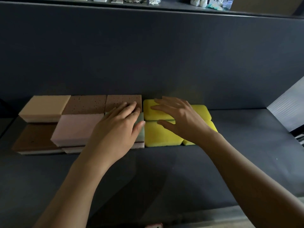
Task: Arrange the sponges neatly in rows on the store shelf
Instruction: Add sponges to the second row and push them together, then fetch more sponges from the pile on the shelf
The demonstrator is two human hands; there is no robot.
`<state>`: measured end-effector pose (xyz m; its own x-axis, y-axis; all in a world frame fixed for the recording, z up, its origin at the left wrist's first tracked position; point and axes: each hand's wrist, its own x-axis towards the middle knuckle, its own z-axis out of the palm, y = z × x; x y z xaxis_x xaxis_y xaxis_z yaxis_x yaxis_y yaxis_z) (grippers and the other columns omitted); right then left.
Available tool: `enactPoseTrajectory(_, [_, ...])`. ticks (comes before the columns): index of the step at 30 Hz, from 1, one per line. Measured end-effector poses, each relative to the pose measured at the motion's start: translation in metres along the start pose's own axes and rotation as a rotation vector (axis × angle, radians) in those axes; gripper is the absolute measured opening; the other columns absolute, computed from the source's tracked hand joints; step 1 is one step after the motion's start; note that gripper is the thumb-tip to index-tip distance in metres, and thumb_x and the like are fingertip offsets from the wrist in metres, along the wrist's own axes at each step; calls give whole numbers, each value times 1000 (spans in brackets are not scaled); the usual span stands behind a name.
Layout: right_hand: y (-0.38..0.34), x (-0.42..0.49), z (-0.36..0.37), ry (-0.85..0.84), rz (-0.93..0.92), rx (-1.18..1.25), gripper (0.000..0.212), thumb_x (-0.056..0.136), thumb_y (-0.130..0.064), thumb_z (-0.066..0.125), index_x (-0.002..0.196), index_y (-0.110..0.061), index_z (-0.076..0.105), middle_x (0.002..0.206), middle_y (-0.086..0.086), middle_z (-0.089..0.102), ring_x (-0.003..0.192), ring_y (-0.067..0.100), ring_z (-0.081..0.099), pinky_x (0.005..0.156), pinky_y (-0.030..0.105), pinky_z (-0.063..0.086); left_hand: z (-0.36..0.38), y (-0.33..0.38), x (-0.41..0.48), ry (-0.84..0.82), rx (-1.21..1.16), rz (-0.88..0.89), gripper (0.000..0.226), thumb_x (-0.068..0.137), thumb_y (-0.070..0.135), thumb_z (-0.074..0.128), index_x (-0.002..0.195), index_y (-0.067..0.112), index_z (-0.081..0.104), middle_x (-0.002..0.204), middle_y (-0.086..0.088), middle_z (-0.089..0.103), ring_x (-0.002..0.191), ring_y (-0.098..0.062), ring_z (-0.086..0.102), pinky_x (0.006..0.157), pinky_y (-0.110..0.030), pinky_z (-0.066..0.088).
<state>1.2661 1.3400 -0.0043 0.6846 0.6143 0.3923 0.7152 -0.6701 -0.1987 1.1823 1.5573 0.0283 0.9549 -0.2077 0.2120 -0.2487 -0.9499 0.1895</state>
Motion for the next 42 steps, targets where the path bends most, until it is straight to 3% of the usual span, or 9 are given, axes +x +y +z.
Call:
enactPoseTrajectory(3, [-19, -14, -16, 99, 101, 53, 37, 93, -33, 66, 128, -23, 63, 133, -4, 61, 126, 20, 53, 103, 40, 44, -9, 0, -8, 68, -2, 14, 53, 99, 43, 32, 136, 12, 56, 147, -1, 47, 130, -23, 50, 102, -38, 43])
enactPoseTrajectory(7, [-59, -34, -33, 194, 221, 198, 19, 94, -30, 64, 111, -23, 69, 105, -12, 68, 94, 8, 64, 75, 38, 55, -22, 0, -29, 139, -5, 52, 37, 95, 33, 47, 118, 11, 66, 131, -1, 60, 107, -24, 61, 86, -39, 48])
enactPoseTrajectory(10, [-94, -39, -36, 177, 213, 243, 18, 95, -33, 62, 110, -26, 69, 97, -15, 68, 86, 5, 65, 67, 36, 55, -28, -6, -48, 186, -3, 89, 32, 91, 27, 55, 113, 10, 68, 121, -1, 64, 103, -22, 62, 82, -38, 51])
enactPoseTrajectory(17, [-158, -29, -19, 99, 74, 201, 21, 93, -38, 59, 110, -28, 66, 103, -14, 69, 93, 8, 65, 65, 36, 57, -38, -31, -108, 207, 48, -3, 26, 85, 22, 61, 108, 11, 69, 108, -1, 67, 93, -20, 64, 73, -31, 49])
enactPoseTrajectory(21, [-191, -19, 4, 15, -26, 171, 22, 86, -37, 61, 105, -31, 67, 102, -10, 70, 90, 16, 67, 62, 35, 56, -43, -45, -150, 172, 140, -193, 25, 77, 20, 64, 102, 15, 69, 102, 1, 67, 88, -23, 64, 68, -33, 51])
enactPoseTrajectory(25, [-221, -12, 28, -102, -143, 258, 27, 88, -42, 55, 106, -27, 69, 106, -7, 70, 93, 19, 67, 71, 33, 57, -46, -51, -195, 104, 226, -411, 24, 72, 19, 75, 94, 14, 69, 96, -2, 66, 82, -27, 65, 67, -38, 53])
enactPoseTrajectory(29, [-256, -7, 42, -171, -213, 357, 24, 88, -39, 63, 108, -28, 69, 110, -9, 69, 99, 18, 66, 75, 34, 55, -54, -46, -246, 122, 260, -575, 14, 84, 28, 63, 94, 19, 69, 94, 2, 65, 82, -22, 64, 68, -37, 51])
enactPoseTrajectory(36, [-311, -2, 58, -254, -334, 461, 25, 91, -37, 66, 113, -24, 68, 112, -7, 68, 102, 19, 64, 76, 37, 55, -71, -42, -305, 178, 291, -772, 28, 90, 34, 46, 100, 21, 68, 100, 4, 67, 87, -20, 63, 73, -35, 50])
enactPoseTrajectory(42, [-355, 14, 68, -190, -393, 466, 25, 91, -36, 66, 112, -23, 67, 108, -5, 68, 98, 19, 65, 72, 39, 57, -84, -75, -337, 240, 307, -805, 22, 88, 30, 56, 104, 20, 67, 98, 5, 67, 84, -18, 63, 70, -33, 50])
